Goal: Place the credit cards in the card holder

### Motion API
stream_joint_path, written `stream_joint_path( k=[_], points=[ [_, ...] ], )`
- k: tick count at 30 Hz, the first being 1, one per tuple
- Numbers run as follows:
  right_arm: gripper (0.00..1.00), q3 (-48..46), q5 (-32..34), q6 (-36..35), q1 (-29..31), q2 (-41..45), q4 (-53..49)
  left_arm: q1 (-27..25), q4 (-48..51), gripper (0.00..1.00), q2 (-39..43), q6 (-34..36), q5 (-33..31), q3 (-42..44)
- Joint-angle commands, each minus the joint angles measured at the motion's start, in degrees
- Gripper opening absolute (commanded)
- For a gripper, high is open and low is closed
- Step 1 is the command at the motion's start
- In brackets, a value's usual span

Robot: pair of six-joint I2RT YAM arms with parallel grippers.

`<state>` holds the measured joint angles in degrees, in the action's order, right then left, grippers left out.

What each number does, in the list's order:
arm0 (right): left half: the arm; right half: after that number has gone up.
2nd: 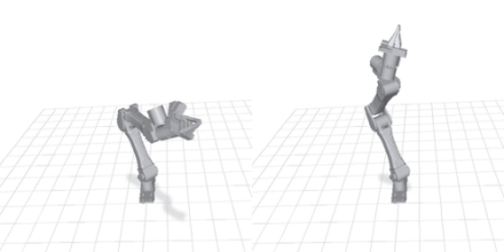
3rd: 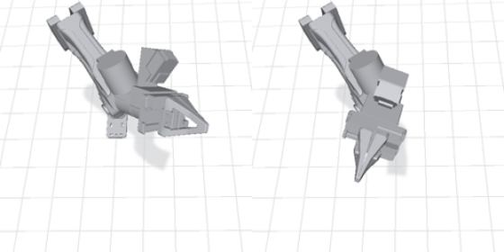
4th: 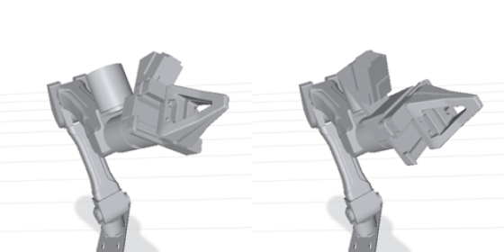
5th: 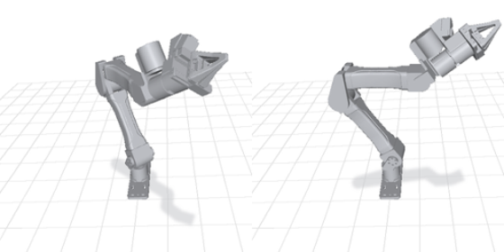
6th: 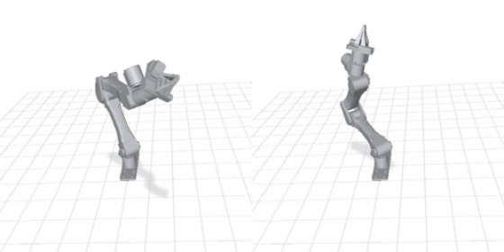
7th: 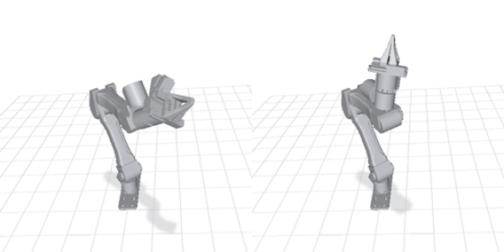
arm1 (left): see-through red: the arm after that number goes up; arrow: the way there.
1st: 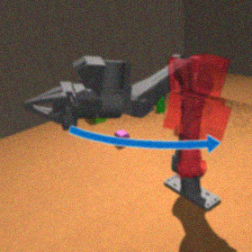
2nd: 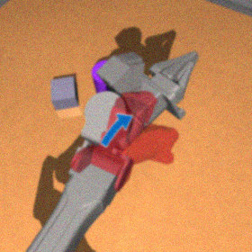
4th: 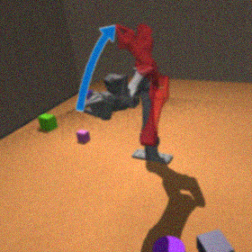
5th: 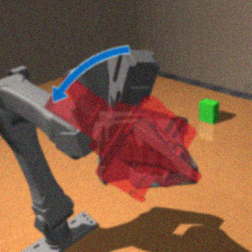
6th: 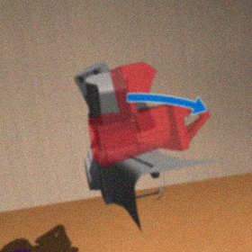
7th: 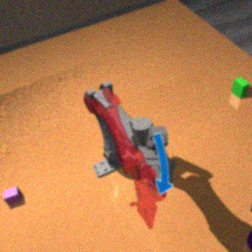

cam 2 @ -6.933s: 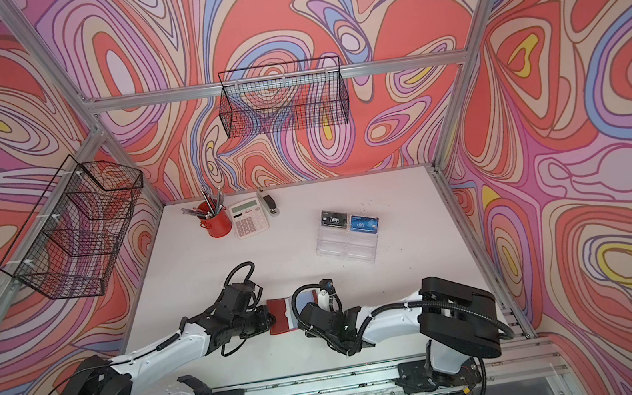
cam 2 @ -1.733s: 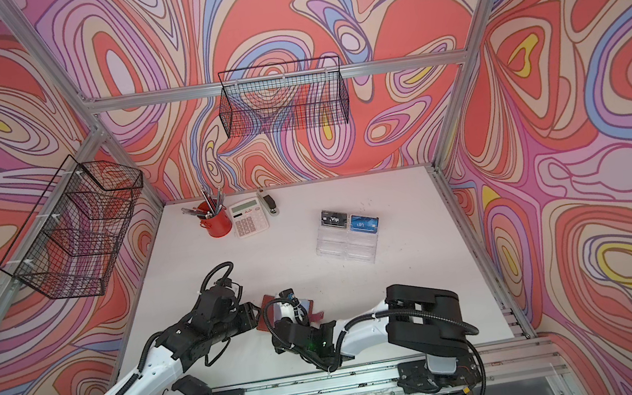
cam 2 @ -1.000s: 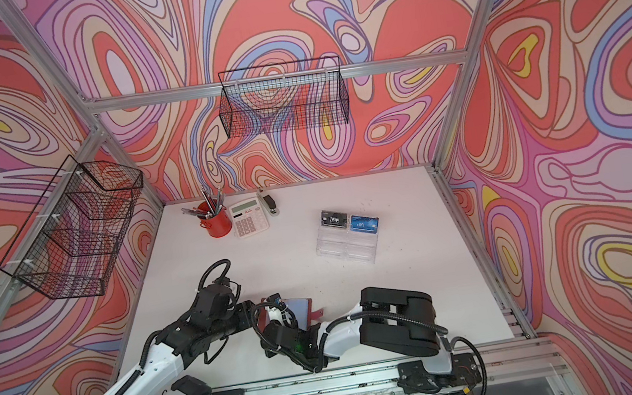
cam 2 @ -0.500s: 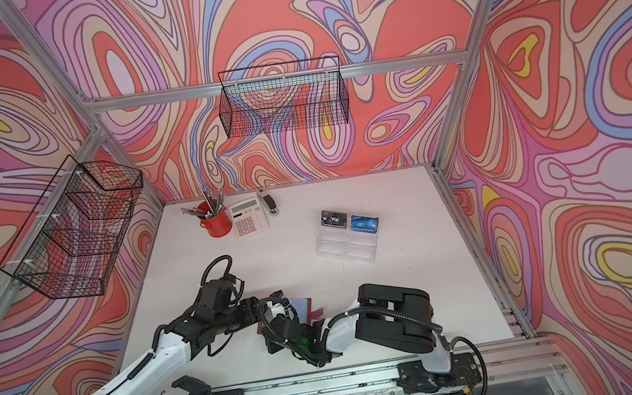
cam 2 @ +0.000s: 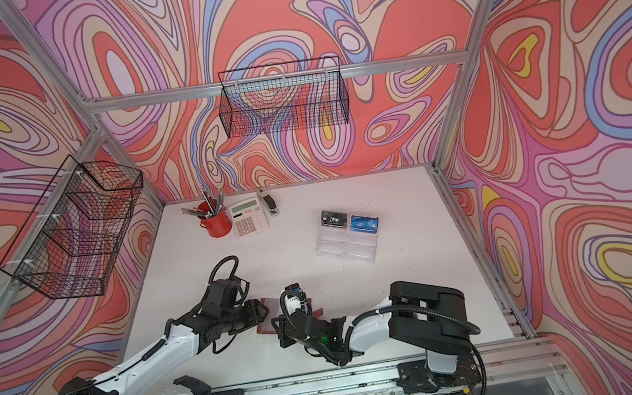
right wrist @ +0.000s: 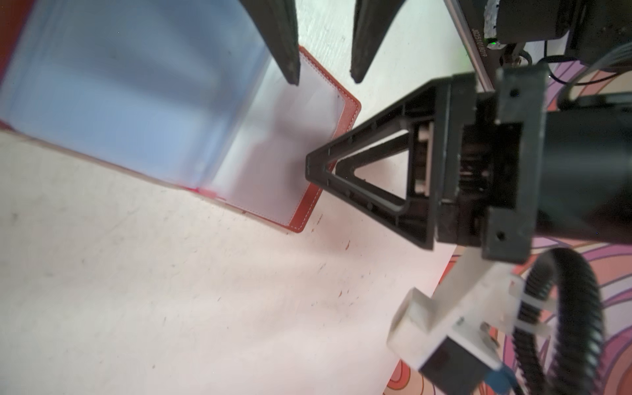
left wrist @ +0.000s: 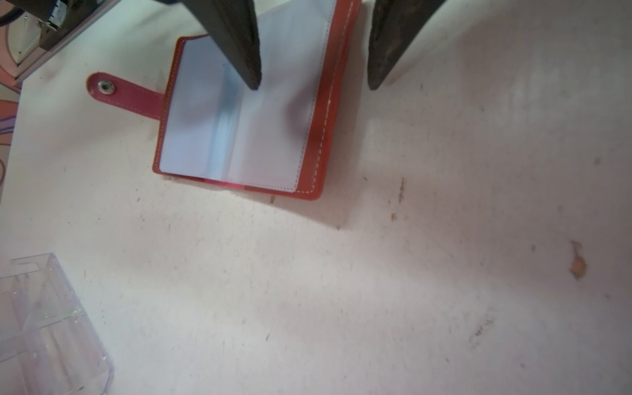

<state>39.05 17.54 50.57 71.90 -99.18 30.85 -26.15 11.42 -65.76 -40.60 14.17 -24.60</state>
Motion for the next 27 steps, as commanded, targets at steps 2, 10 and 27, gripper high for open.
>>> stream_joint_path(
  k=[2, 10, 27],
  points=[
    [0.26, -1.85, 1.74, 2.78, -0.87, -0.33, -0.55, 0.38, -3.65, 0.4, -1.7, -0.91, 3.18, 1.8],
    [0.2, -3.15, -1.37, 5.49, -4.03, -3.37, 0.46, 0.38, -8.19, 0.23, -2.66, -5.1, 7.43, 5.84],
    [0.22, -4.73, 5.27, 2.62, -5.36, 9.62, -13.45, -2.33, -7.01, 0.14, -4.5, -5.99, 3.17, 5.57]
  ],
)
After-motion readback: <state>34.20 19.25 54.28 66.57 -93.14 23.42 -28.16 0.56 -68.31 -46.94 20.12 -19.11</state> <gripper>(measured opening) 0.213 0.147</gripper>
